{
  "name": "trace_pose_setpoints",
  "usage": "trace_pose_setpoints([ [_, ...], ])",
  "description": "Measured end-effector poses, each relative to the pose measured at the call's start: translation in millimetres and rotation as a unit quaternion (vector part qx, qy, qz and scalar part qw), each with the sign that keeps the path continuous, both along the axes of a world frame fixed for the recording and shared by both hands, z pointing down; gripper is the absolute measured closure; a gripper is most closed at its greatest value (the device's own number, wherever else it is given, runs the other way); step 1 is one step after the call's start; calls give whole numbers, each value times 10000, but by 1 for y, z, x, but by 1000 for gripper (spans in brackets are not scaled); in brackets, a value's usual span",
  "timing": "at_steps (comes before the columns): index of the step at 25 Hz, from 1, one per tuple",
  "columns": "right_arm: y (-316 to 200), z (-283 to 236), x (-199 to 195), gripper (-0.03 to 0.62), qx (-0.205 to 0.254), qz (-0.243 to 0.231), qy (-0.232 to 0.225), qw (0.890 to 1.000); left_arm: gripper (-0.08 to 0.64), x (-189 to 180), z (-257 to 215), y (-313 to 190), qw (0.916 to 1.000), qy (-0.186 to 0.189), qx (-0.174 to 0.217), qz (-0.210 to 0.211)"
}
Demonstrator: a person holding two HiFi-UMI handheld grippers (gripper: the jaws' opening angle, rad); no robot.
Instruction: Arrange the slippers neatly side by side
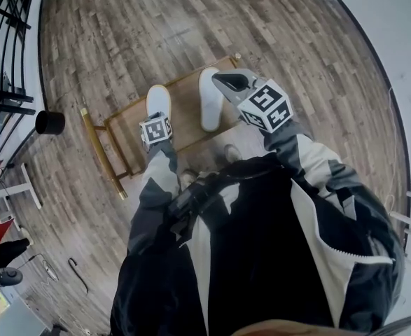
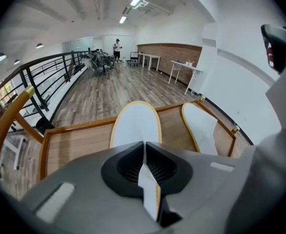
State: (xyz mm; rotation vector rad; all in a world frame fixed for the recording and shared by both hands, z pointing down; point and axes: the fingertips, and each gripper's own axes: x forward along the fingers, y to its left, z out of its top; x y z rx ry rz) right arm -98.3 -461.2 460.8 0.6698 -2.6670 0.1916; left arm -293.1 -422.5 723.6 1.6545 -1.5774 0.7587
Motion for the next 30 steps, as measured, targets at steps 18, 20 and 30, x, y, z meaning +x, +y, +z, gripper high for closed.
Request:
trace_pose_setpoints([
  [18,38,-1,-90,589,4,-1231,-400,9916,532,-19,-193,44,9537,315,2802,-1043],
  [20,41,-2,-100,589,15,-1310,-433,9904,534,-17,-213,54,9492,68,3012,-912],
  [30,53,-4,-126,589,-29,-1587,-443,9863,534,-13,-263,76,9353,-426,3426,-776],
])
